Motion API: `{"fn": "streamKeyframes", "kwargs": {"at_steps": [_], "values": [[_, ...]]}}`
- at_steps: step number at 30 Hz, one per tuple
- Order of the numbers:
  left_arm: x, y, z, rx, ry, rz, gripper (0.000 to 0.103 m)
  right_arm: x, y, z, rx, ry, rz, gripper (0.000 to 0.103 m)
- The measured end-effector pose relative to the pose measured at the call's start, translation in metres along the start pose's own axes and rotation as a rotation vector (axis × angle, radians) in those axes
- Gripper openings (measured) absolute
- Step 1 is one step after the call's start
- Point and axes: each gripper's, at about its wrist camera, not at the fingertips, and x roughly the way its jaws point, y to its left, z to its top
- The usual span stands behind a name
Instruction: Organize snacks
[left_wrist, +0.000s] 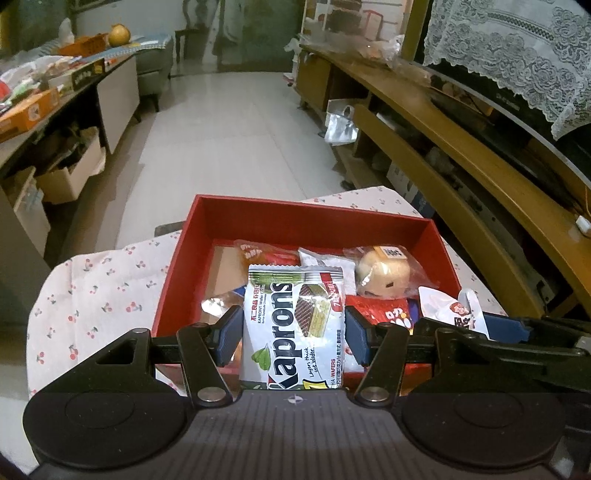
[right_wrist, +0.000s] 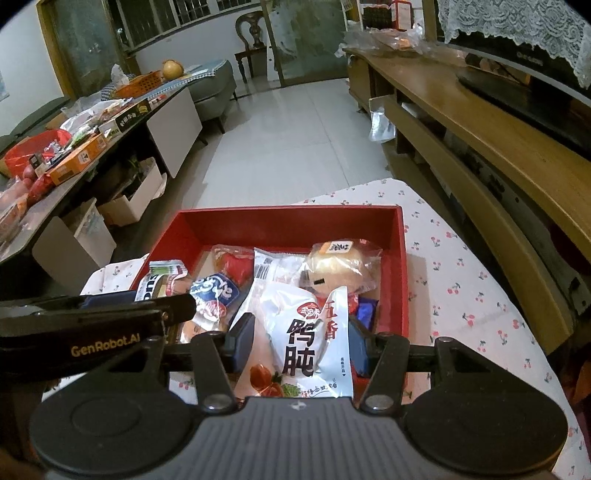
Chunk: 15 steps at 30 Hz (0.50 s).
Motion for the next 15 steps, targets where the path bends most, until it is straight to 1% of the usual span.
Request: {"fn": "streamKeyframes", "kwargs": {"at_steps": [9, 15], "values": [[0.02, 0.001, 0.015, 0.009, 0.008, 0.028, 0.065, 0.025, -0.003, 0.015, 0.008, 0.01, -0.003, 0.065], [0.042, 0.003, 0.02, 0.012, 0.033, 0.055, 0.065, 0.051, -0.006, 0.02, 0.0, 0.035, -0.013, 0.065]]}}
